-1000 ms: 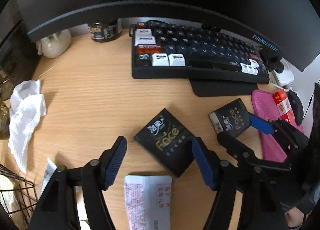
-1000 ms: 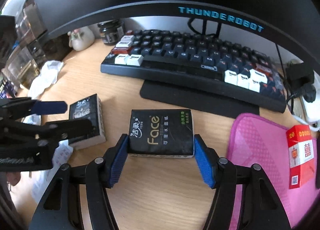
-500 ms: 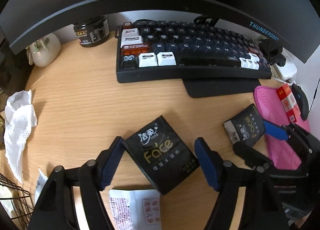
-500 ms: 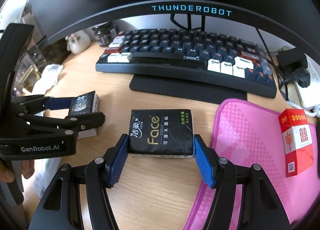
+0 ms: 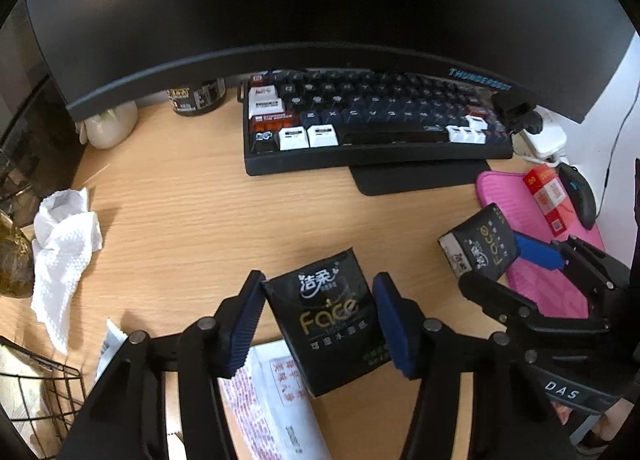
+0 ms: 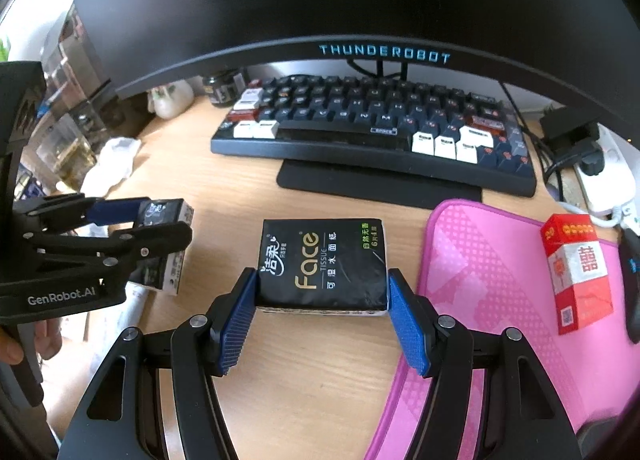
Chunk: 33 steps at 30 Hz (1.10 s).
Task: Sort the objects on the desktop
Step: 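Carry both tissue packs over the wire basket and open both tools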
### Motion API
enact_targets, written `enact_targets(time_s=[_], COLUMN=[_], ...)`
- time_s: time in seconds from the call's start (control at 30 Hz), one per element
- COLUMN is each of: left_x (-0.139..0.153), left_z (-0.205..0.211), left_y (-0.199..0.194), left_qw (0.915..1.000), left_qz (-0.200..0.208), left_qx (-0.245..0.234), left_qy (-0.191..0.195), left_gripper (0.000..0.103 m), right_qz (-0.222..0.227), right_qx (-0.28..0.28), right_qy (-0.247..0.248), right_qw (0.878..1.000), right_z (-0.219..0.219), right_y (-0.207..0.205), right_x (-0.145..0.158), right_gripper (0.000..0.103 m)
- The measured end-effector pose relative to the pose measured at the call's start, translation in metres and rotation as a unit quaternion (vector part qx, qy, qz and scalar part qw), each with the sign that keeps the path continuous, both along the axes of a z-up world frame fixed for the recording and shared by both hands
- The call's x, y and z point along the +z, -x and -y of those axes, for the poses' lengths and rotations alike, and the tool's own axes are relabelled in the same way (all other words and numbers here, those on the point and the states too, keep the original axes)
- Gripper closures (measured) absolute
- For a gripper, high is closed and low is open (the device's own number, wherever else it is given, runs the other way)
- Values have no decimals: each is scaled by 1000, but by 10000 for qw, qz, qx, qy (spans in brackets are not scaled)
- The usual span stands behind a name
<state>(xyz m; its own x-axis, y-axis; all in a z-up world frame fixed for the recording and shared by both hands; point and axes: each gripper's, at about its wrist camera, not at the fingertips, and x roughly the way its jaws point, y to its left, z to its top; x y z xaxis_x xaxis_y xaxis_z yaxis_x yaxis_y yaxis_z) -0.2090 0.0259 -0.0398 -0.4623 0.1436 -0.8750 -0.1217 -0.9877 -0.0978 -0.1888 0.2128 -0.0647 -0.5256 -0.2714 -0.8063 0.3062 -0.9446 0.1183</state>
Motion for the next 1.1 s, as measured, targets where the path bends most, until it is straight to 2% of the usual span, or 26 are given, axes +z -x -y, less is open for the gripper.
enact_targets(time_s=[0.2, 0.33, 0.47, 0.67, 0.87, 1.1], left_x=[30, 66, 96, 126, 137, 121], left_z=[4, 20, 45, 110, 175, 249], left_y=[-20, -43, -67, -118, -170, -220], left_qw=[9995, 9975, 9940, 9859, 9750, 9615], left_qz=[-305, -695, -1027, -1318, -1429, -1243], left_qx=[13, 142, 386, 1022, 1691, 2441], left_qy=[-41, -53, 17, 124, 202, 203], left_gripper=[43, 44, 44, 47, 50, 50], right_qz=[-174, -405, -747, -1000, -1044, -911], right_qx=[53, 218, 572, 1359, 2153, 2954], right_qy=[28, 135, 216, 354, 539, 480], right_qw=[9998, 9988, 9953, 9850, 9695, 9498], right_z=[6, 23, 60, 137, 215, 302], right_y=[-17, -27, -40, -69, -104, -142], right_x=[23, 52, 84, 113, 128, 118], right_gripper=[39, 39, 39, 39, 39, 39])
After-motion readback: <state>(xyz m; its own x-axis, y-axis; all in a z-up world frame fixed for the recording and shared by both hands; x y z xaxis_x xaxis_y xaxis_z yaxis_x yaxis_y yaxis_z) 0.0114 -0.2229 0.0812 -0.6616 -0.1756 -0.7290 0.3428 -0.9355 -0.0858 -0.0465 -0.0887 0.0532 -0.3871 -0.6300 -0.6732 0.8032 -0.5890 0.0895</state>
